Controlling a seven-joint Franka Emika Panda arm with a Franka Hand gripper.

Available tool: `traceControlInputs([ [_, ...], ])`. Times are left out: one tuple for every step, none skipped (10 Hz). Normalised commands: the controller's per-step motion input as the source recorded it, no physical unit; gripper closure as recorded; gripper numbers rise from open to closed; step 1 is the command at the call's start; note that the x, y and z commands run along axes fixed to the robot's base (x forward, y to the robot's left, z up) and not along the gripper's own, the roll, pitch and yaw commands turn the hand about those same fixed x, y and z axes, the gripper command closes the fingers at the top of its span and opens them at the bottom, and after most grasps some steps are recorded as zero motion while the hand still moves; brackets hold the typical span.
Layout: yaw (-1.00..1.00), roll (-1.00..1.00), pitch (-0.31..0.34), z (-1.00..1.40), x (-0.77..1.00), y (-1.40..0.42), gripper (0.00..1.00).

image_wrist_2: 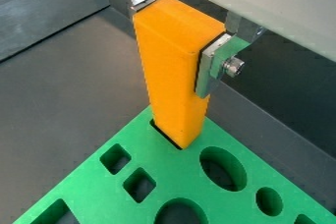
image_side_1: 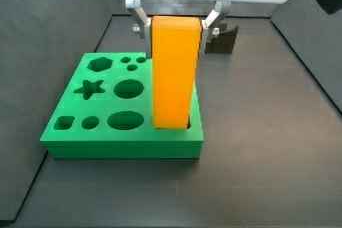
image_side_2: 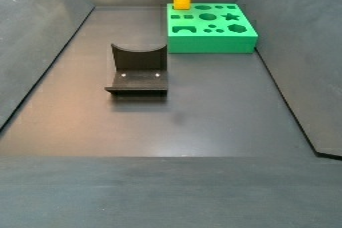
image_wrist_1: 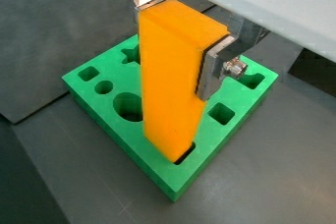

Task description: Insert the rectangle object.

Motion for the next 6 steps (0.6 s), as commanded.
traceControlInputs([
  [0.00,0.25,0.037,-0.45,0.03,0.00,1.00],
  [0.00,0.28,0.050,-0.40,0.03,0.00,1.00],
  [0.00,0.26,0.036,-0.46,0.03,0.00,1.00],
  [0.02,0.27,0.000,-0.59,0.00,0.00,1.00],
  [0.08,0.31,-0.010,-0.67,0.00,-0.08,1.00],
  [0.13,0.39,0.000,-0.56,0.00,-0.15,1.00],
])
